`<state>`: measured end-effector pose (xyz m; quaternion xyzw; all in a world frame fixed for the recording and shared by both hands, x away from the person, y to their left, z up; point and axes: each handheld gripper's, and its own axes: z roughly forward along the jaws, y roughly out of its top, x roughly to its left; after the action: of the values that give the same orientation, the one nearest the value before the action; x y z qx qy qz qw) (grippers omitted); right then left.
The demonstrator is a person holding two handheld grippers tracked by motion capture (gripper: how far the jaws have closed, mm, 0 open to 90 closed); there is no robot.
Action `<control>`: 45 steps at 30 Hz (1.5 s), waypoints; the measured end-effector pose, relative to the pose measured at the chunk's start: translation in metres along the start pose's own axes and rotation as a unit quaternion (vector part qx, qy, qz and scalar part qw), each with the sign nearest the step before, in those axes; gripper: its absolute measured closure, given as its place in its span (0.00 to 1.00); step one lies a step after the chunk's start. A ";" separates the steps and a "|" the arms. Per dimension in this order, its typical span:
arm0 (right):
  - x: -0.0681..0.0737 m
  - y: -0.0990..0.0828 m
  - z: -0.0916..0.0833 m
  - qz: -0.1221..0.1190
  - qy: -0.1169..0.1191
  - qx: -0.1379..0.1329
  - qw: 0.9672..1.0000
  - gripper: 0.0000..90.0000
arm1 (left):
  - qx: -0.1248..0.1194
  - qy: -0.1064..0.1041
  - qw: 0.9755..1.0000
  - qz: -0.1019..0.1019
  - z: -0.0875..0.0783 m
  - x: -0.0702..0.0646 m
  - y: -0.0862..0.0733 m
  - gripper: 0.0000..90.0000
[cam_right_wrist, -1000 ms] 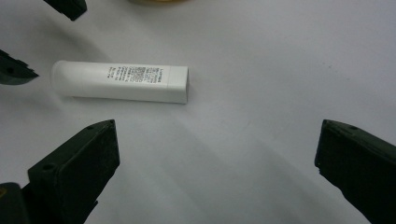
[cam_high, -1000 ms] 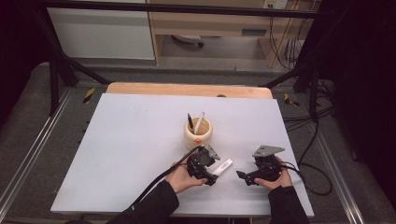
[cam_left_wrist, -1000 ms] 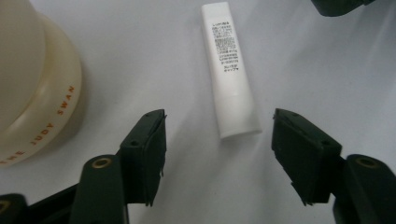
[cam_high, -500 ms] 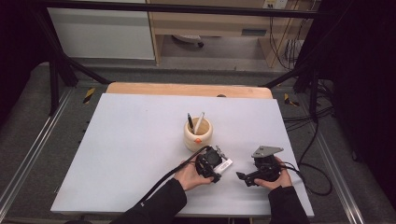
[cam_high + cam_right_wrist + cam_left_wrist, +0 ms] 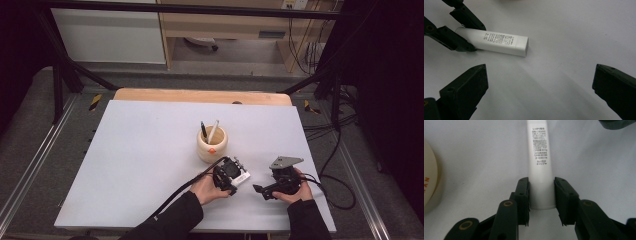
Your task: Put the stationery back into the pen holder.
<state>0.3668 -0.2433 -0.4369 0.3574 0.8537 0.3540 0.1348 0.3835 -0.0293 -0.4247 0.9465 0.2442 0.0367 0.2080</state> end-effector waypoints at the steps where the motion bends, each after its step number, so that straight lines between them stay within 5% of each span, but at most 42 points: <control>1: 0.000 0.000 0.000 -0.002 0.000 0.000 1.000 0.01 | 0.001 -0.001 1.000 0.000 0.000 0.000 0.000 0.73; 14: 0.001 0.002 -0.003 -0.009 0.002 -0.006 1.000 0.01 | -0.009 -0.010 1.000 0.008 -0.014 0.007 -0.003 0.74; 29: 0.017 0.013 -0.002 -0.067 -0.018 -0.001 0.998 0.01 | -0.012 -0.029 0.999 0.010 -0.053 0.033 -0.027 0.74; 36: 0.034 0.025 0.002 -0.111 -0.022 0.008 0.994 0.02 | -0.014 -0.037 0.999 0.010 -0.066 0.047 -0.043 0.74; 45: 0.056 0.044 0.010 -0.175 -0.021 0.008 0.984 0.04 | -0.011 -0.046 0.999 -0.001 -0.075 0.059 -0.056 0.74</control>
<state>0.3548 -0.1768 -0.4116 0.2112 0.9029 0.3102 0.2095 0.3974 0.0714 -0.3813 0.9445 0.2351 -0.0043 0.2294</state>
